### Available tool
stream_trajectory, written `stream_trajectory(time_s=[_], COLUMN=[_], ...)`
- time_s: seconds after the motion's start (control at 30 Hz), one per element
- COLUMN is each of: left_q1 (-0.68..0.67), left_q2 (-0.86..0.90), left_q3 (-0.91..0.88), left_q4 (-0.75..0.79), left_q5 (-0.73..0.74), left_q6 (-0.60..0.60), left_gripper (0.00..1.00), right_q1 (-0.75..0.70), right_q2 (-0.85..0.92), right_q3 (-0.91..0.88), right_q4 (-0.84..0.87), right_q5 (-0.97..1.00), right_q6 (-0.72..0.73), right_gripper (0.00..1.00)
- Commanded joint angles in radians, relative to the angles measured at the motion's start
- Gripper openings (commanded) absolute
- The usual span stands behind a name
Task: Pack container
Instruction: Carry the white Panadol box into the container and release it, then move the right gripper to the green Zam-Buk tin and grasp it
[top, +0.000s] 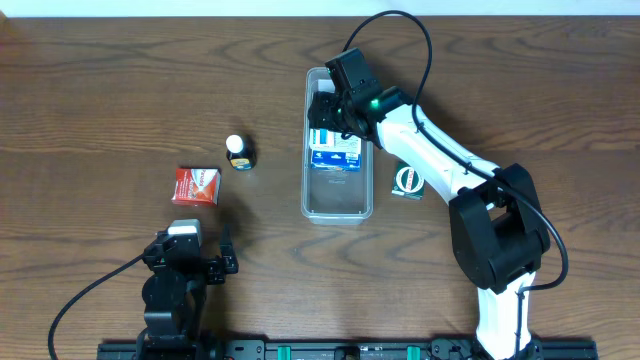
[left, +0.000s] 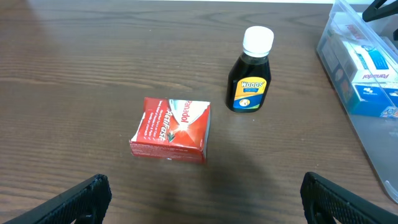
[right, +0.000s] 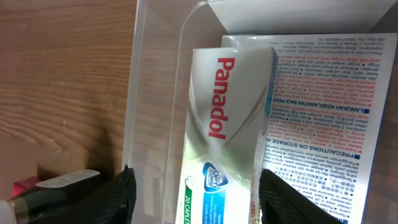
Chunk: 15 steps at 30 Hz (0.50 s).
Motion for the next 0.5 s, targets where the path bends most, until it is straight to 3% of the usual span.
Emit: stream_trajectory(time_s=[0.0,0.33,0.47], left_q1=[0.005,0.005,0.005], left_q2=[0.000,0.000,0.000], left_q3=[-0.012,-0.012,-0.012], left_q4=[-0.019,-0.019,-0.019], left_q5=[-0.001,-0.001,-0.001], left_q6=[-0.001,-0.001,-0.001], left_gripper=[0.98,0.98,0.98], right_q1=[-0.003,-0.053,-0.107], right_q2=[-0.003,-0.201,-0.363], right_q3=[0.027,0.027,0.027], right_q4=[0.002,-0.124,-0.320], right_q5=[-0.007,0.032,0.169], right_q6=[0.016,-0.216,-0.276], right_gripper=[0.61,0.60,0.74])
